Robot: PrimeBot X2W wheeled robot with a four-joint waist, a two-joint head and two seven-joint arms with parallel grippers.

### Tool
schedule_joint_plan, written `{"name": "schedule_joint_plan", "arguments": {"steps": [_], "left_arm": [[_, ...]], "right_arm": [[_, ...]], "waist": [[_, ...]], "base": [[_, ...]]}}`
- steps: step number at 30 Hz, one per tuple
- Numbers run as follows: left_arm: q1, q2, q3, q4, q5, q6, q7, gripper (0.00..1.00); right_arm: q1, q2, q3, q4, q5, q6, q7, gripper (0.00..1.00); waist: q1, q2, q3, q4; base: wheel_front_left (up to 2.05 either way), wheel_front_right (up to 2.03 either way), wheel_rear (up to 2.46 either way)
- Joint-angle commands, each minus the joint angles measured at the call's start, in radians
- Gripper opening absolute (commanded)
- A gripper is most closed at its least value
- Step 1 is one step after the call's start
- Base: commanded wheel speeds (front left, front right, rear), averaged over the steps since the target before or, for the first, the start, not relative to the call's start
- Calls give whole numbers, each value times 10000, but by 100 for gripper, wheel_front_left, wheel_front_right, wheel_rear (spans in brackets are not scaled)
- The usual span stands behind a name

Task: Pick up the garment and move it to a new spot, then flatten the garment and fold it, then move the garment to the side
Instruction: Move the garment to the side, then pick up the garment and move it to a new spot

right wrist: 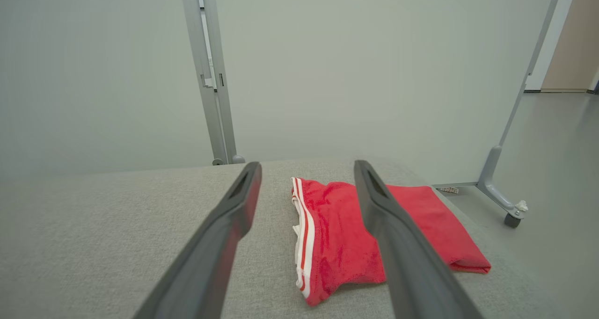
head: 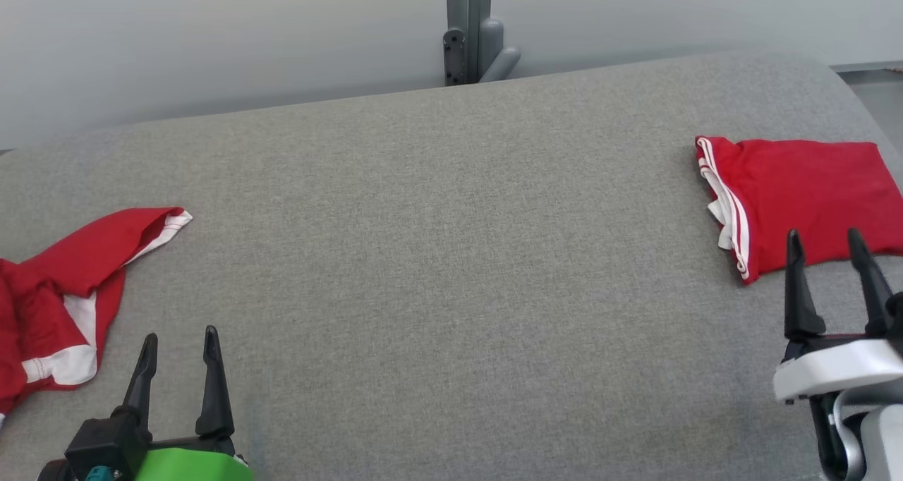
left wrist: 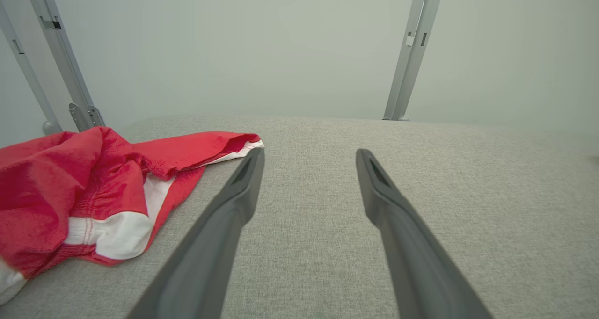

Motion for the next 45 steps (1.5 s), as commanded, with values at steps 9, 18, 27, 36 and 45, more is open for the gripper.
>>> {"name": "schedule_joint_plan", "arguments": {"steps": [9, 18, 27, 36, 45], "left_arm": [[199, -4, -51, 625, -75, 226, 4, 100], [262, -4, -69, 971, -148, 280, 2, 100], [170, -5, -127, 1006, -124, 272, 2, 100], [136, -5, -142, 952, -136, 214, 2, 100], [77, -4, -154, 937, -83, 195, 2, 100]], "right_arm": [[1449, 981, 45, -576, -523, 1, -58, 100], [1957, 1273, 94, -149, -708, 1, -55, 100], [1855, 1286, 285, 63, -361, 1, -56, 100], [1756, 1288, 298, -17, -407, 0, -57, 100], [1769, 1289, 266, -45, -345, 1, -57, 100]], "waist": [[1, 0, -760, 929], [1, 0, -916, 1001], [1, 0, -883, 967], [1, 0, -811, 1021], [1, 0, -863, 1296]], "base": [[0, 0, 0], [0, 0, 0], [0, 0, 0], [0, 0, 0], [0, 0, 0]]}}
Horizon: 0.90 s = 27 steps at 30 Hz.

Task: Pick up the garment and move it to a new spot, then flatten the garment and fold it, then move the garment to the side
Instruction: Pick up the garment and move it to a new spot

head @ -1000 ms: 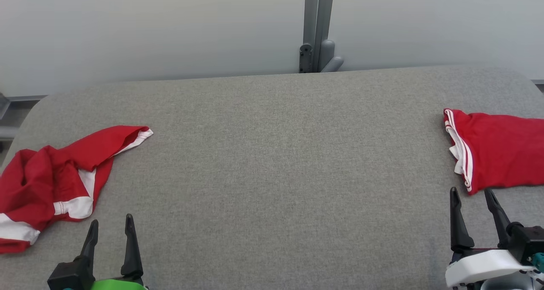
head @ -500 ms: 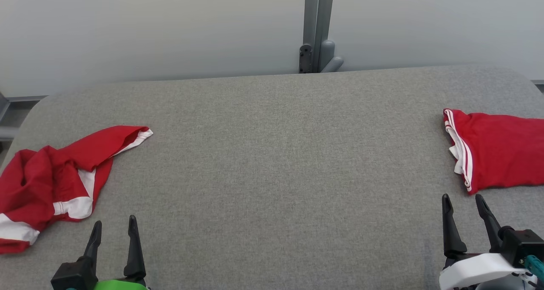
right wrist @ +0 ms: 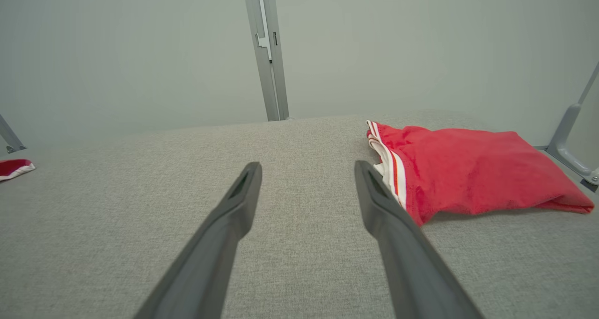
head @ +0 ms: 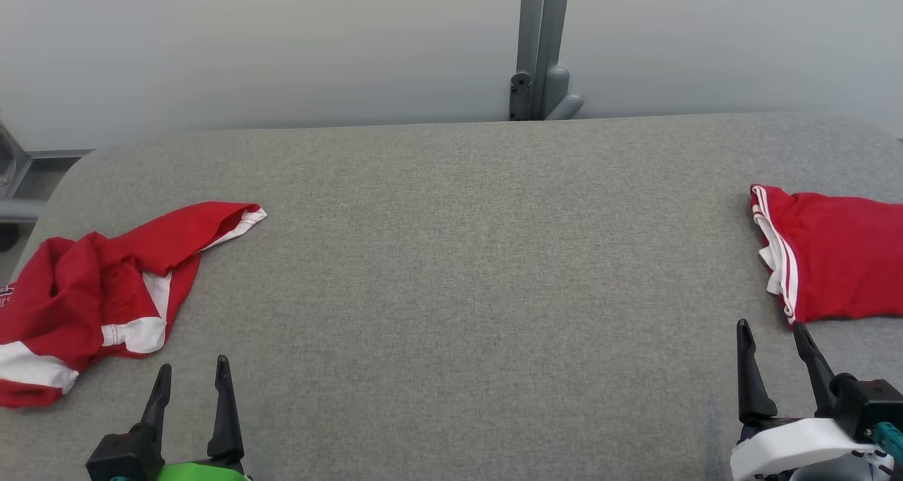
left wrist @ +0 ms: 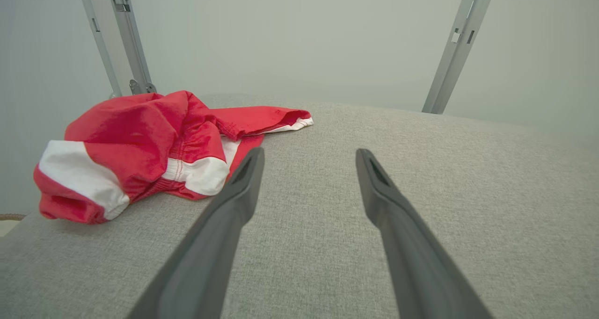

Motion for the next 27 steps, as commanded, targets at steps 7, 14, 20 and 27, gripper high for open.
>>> {"name": "schedule_joint_plan", "arguments": {"steps": [7, 14, 20, 27], "left_arm": [[-172, 9, -19, -38, 121, -47, 0, 100], [-112, 12, 89, -94, 150, -42, 0, 100], [19, 10, 231, -115, 159, -89, 2, 100], [10, 10, 304, -177, 140, -122, 0, 100]], "right_arm": [[114, -6, 17, -83, 122, 1, -26, 100], [-76, -7, 257, -41, 174, 1, -27, 100], [-231, -12, 428, 16, 203, 1, -27, 100], [-206, -12, 494, 56, 187, 1, -27, 100]], "waist": [[1, 0, -73, 970], [1, 0, -25, 2239], [1, 0, 3, 3020], [1, 0, 11, 3283]], "base": [[0, 0, 0], [0, 0, 0], [0, 0, 0], [0, 0, 0]]}}
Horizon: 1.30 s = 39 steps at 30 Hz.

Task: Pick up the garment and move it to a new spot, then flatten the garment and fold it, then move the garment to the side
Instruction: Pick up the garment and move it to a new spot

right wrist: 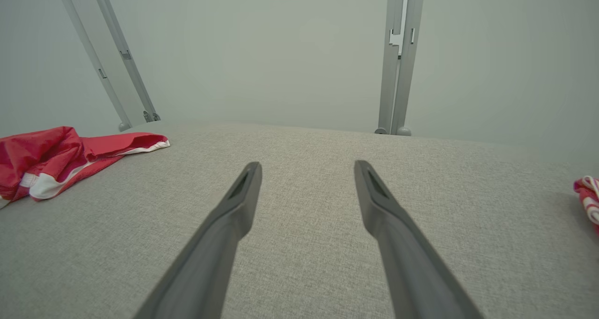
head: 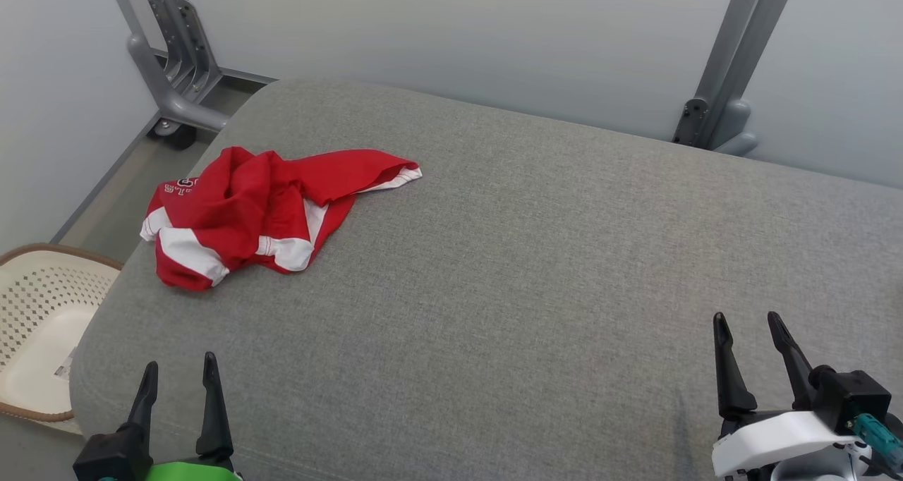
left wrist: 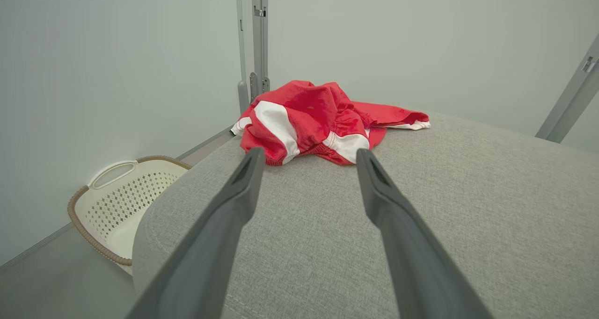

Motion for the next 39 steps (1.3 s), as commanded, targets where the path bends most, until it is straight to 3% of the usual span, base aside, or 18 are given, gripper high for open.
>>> {"name": "schedule_joint_plan", "arguments": {"steps": [1, 14, 23, 31, 39], "left_arm": [[21, 14, 49, -52, 31, -52, 0, 100], [-255, 14, 170, -144, 8, -58, 1, 100], [-1806, 41, 638, 202, -32, -132, 2, 100], [-4336, 777, 552, 2592, -439, -209, 89, 100], [-6921, 1884, 379, 4974, -1241, -238, 1189, 100]], "right_arm": [[-9, -21, 6, 27, -5, 1, -27, 100], [-152, -21, 39, -65, -98, 1, -27, 100], [-1297, -31, 41, -451, -756, 1, -27, 100], [-2518, -407, -21, -789, -1054, 1, -27, 100], [-3271, -665, 172, -1050, -1201, 1, -27, 100]], "waist": [[0, 0, 20, 112], [0, 0, 350, -198], [0, 0, 2268, -785], [0, 0, 4229, -1238], [0, 0, 5469, -1562]], "base": [[0, 0, 0], [0, 0, 0], [0, 0, 0], [0, 0, 0], [0, 0, 0]]}}
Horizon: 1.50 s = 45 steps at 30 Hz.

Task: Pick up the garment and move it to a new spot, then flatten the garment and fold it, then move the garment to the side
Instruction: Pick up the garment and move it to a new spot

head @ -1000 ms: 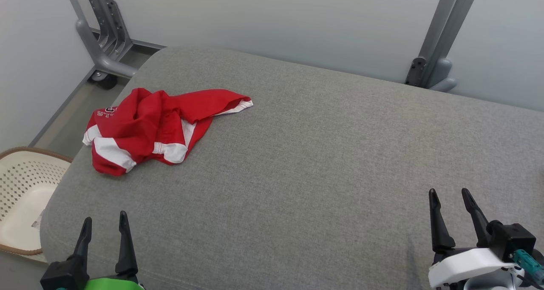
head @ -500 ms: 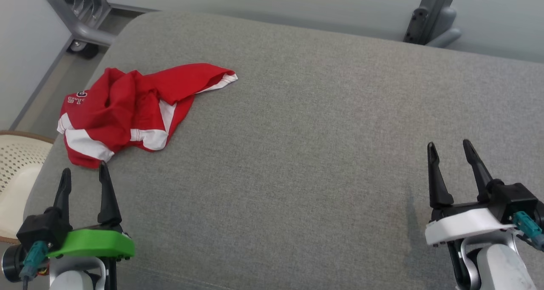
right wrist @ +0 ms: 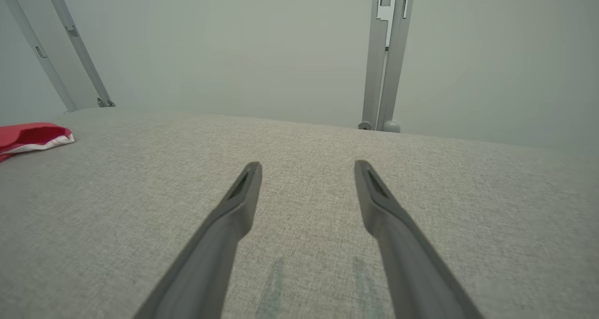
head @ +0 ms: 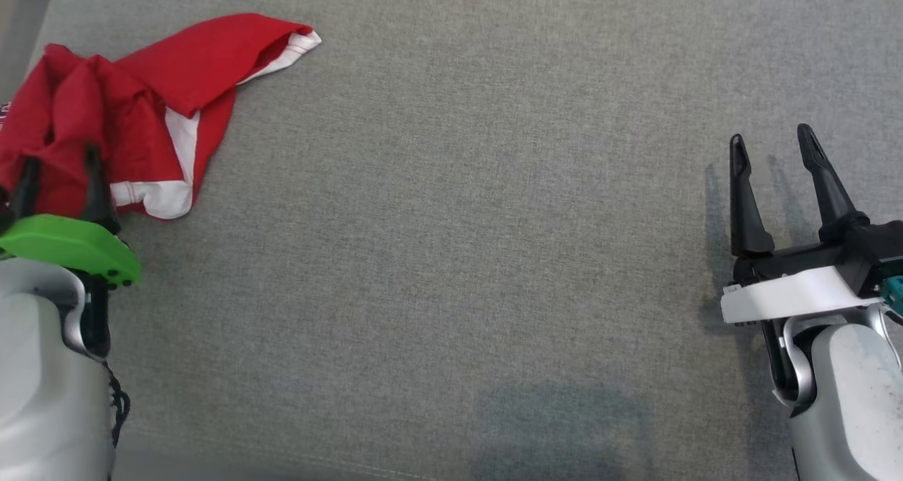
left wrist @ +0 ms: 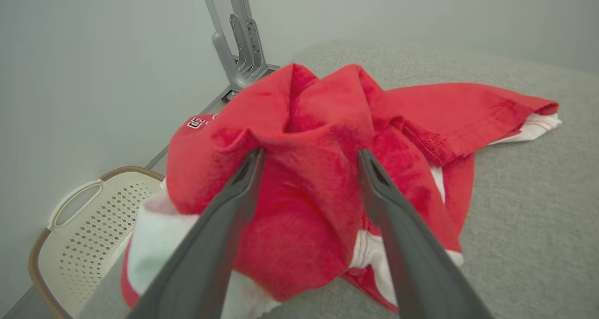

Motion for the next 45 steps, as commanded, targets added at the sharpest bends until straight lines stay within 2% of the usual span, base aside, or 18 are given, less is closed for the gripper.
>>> {"name": "schedule_joint_plan", "arguments": {"steps": [1, 9, 10, 11, 12, 13, 19, 26, 32, 38, 45], "left_arm": [[-456, 127, 41, 420, -267, -24, 203, 100], [-1579, 540, -186, 2482, -1719, -30, 1474, 100], [-1609, 541, -243, 2642, -1882, -30, 1505, 84], [-1626, 550, -356, 2750, -1980, -30, 1491, 44], [-1624, 571, -475, 2823, -2037, -30, 1450, 26], [-1594, 602, -583, 2887, -2130, -31, 1414, 0], [-1248, 805, -1363, 2829, -2617, -33, 972, 0], [-879, 978, -2361, 1760, -3175, -32, 323, 0], [-350, 1156, -3269, 229, -3568, -32, 340, 0], [105, 1249, -3904, -1681, -3665, -33, 761, 0], [540, 924, -4671, -4109, -3443, 164, 1633, 0]], "right_arm": [[-215, -110, 30, -68, -57, 1, -27, 100], [-352, -185, 138, -61, -2, 1, -25, 100], [-340, -176, 132, -53, 3, 1, -25, 100], [-327, -161, 98, -54, 19, 0, -25, 100], [-288, -151, 73, -41, 37, 0, -25, 100], [-243, -139, 58, -26, 44, 1, -25, 100], [13, -12, 24, 84, 93, 1, -27, 100], [341, 185, 17, 231, 240, 1, -27, 100], [747, 365, -75, 298, 420, 1, -27, 100], [1155, 497, -189, 291, 558, 1, -25, 100], [1467, 561, -294, 241, 744, 1, -25, 100]], "waist": [[-2, 0, 1108, -528], [-2, 0, 1288, -741], [-2, 0, 1259, -762], [-2, 0, 1217, -774], [-2, 0, 1159, -773], [-2, 0, 1101, -769], [-2, 0, 585, -673], [-2, 0, -290, -614], [-2, 0, -1080, -766], [-2, 0, -1706, -1217], [-2, 0, -2119, -2088]], "base": [[0, 0, 0], [0, 0, 0], [0, 0, 0], [0, 0, 0], [0, 0, 0], [0, 0, 0], [0, 0, 0], [0, 0, 0], [0, 0, 0], [0, 0, 0], [0, 0, 0]]}}
